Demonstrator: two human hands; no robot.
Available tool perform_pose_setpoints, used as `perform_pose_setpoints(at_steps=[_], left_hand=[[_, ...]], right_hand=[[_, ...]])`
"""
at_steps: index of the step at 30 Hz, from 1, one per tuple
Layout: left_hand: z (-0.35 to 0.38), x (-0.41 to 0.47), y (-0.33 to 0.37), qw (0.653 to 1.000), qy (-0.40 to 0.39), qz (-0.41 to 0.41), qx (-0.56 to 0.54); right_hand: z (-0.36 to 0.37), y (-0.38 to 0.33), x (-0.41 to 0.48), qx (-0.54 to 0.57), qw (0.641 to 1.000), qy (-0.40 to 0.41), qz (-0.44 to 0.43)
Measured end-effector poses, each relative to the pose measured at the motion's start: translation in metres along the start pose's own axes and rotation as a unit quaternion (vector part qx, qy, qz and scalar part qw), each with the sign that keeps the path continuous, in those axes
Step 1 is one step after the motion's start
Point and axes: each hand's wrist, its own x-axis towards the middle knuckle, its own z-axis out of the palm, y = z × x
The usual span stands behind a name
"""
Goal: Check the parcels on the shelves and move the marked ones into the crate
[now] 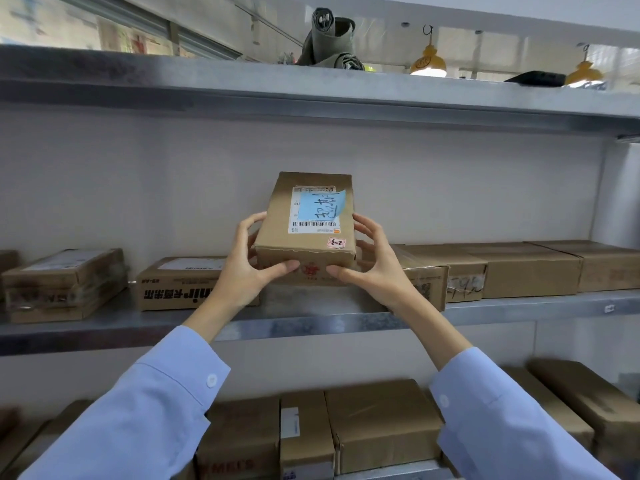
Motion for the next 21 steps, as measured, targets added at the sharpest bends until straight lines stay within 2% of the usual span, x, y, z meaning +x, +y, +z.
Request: perform_pose_setpoints(at_steps=[6,17,21], left_hand=[[-0.021,0.003,-0.003,1.000,-0.028,0.000,-0.004],[-0.035,-0.003,-0.009,0.996,-0.087,-0.005,-0.037],[-0.044,-0.005,-0.010,0.991,-0.121,-0.018,-0.058]], right_hand=[[-0.018,-0.003,-0.006,0.001,0.999,-0.048,0.025],[-0.026,0.011,0.003,-0.077,0.997,-0.002,0.012],[-0.035,0.012,0.011,-0.089,0.995,-0.001,0.039]])
